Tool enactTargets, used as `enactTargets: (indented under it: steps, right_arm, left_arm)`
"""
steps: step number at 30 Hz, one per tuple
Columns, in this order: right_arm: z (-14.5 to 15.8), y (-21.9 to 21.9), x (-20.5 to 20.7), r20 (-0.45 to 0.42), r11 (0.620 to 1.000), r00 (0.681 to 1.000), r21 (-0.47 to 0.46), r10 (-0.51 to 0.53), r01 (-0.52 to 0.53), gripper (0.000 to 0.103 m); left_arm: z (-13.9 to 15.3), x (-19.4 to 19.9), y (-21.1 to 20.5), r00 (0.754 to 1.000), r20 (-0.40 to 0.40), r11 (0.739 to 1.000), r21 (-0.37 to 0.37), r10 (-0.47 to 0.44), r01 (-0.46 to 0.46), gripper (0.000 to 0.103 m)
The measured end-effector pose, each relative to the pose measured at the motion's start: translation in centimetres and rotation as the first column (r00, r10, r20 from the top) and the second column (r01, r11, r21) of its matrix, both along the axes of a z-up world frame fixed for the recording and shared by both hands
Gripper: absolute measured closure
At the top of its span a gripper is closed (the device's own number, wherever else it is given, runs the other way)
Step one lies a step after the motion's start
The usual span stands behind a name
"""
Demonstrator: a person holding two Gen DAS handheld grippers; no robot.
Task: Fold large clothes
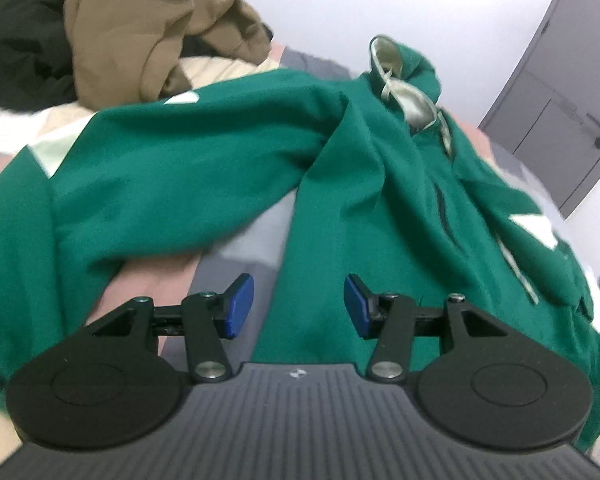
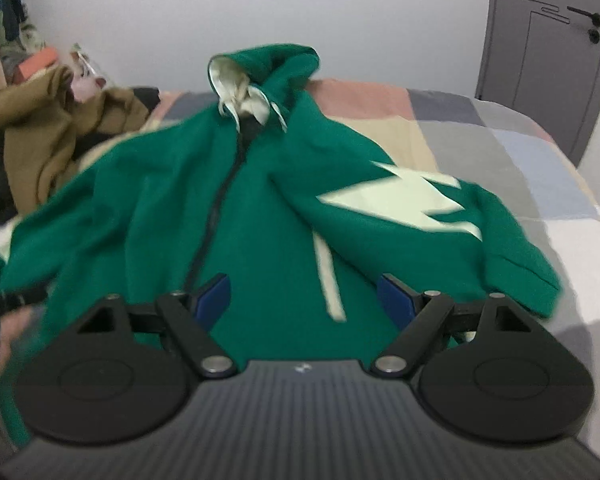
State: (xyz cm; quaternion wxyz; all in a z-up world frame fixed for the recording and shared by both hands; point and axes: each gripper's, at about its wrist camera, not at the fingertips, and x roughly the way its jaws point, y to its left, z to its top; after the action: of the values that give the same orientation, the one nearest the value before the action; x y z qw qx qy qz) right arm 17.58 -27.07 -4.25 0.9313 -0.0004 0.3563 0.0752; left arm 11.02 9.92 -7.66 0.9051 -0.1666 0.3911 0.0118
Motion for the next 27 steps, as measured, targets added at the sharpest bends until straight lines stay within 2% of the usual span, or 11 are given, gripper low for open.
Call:
enactTargets:
  steps: [2,4,7,10,13,17,18,21,24,27]
  right_arm:
    - [-0.3,-1.3,-1.5,0.006,1.0,1.0,-0.019,-0.003,0.003,0.021]
    - [-0.8,-2.9,-2.4,0.001,1.0,1.0,0.001,-0.014,0.014,0.021]
    - [-2.1,-4.8,-2.9,-0.051,0.999,0.998,0.023,-0.035,0.037,0.021]
    - [-3.2,-6.3,-3.2,-0.069,0.996,0.993,-0.013,-0.092,0.092,0.021]
    - [-3.5,-8.8,-2.9,-0.095,0.986,0.987,0.094,-0.126,0.135,0.021]
    - [-4.5,-10.8,-3.0,-0.116,0.978,0.98,0.112,-0.164,0.177,0.02]
    - [-4.9,-11.3,-2.9,-0.138,0.974,0.976,0.128,-0.167,0.184,0.015]
    - [-6.3,-12.6,-2.2,-0.217,0.958,0.964,0.206,-0.154,0.2,0.013]
    - [-7.0,-13.4,-1.7,-0.254,0.941,0.954,0.256,-0.157,0.223,0.013]
    - [-8.0,-13.4,-1.3,-0.283,0.925,0.956,0.339,-0.076,0.174,0.013]
  left_arm:
    - [0.0,-0.8,-0.1,1.0,-0.021,1.0,0.002,0.004,-0.004,0.047]
    - [0.0,-1.5,-0.1,0.999,-0.043,1.0,0.007,0.018,-0.017,0.046]
    - [-0.2,-2.3,0.1,0.997,-0.074,0.999,0.012,0.036,-0.036,0.045]
    - [-0.2,-2.5,0.5,0.995,-0.089,0.999,-0.003,0.046,-0.046,0.043]
    - [-0.2,-2.3,1.0,0.994,-0.088,0.998,-0.023,0.061,-0.063,0.042]
    - [-1.2,-1.8,1.4,0.987,-0.134,0.994,-0.047,0.088,-0.096,0.042]
    - [-1.5,-1.7,1.6,0.985,-0.143,0.993,-0.06,0.092,-0.101,0.042]
    - [-2.2,-1.6,1.8,0.982,-0.164,0.989,-0.099,0.089,-0.106,0.042]
    - [-2.7,-1.5,1.8,0.982,-0.171,0.983,-0.149,0.08,-0.106,0.042]
    - [-3.0,-1.6,1.3,0.983,-0.176,0.978,-0.189,0.053,-0.086,0.043]
